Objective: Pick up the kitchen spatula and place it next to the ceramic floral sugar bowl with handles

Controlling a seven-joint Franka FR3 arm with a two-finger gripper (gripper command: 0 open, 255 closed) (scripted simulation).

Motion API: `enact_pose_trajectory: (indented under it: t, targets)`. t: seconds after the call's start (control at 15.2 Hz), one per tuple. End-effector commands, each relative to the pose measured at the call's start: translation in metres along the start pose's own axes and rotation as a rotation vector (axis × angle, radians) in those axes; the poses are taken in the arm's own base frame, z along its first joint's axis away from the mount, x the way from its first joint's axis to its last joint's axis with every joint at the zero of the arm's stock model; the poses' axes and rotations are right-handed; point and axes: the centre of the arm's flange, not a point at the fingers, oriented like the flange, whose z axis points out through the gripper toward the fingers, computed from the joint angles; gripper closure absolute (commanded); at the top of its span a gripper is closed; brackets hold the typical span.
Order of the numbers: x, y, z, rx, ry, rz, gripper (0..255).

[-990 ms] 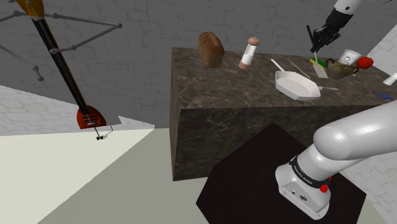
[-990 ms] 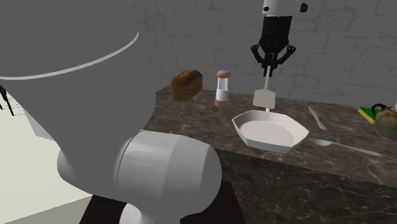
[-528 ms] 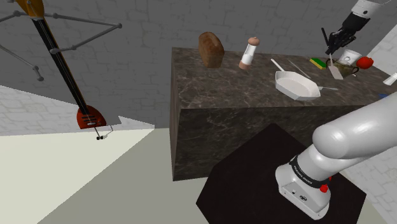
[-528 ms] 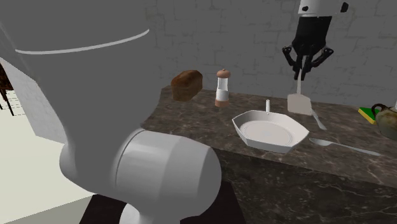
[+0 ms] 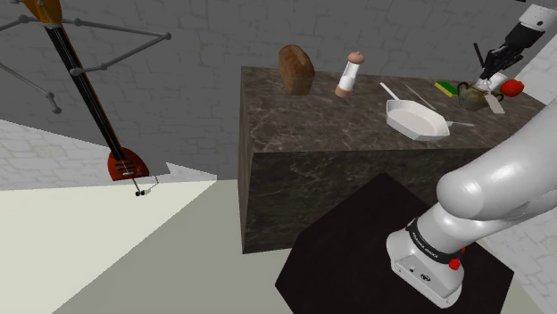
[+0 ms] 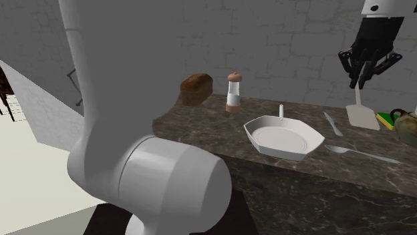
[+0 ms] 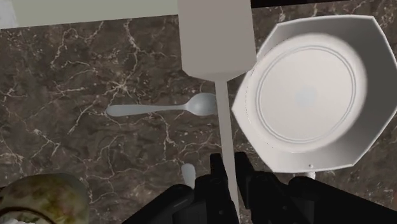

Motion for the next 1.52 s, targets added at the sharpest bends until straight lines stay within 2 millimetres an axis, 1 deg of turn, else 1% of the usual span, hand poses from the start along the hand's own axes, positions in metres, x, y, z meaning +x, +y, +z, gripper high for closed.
enact_pose_trajectory:
  t: [0.0,0.73,0.79,1.45]
  targets:
    - [0.0,0.025,-0.002,0.0,0.001,-0.003,255]
    - [-0.004,0.17,-0.002,0.0,0.001,-0.003,255]
    - [-0.004,0.186,-0.002,0.0,0.001,-0.003,255]
    - [-0.007,0.186,0.05,0.0,0.001,-0.003,255]
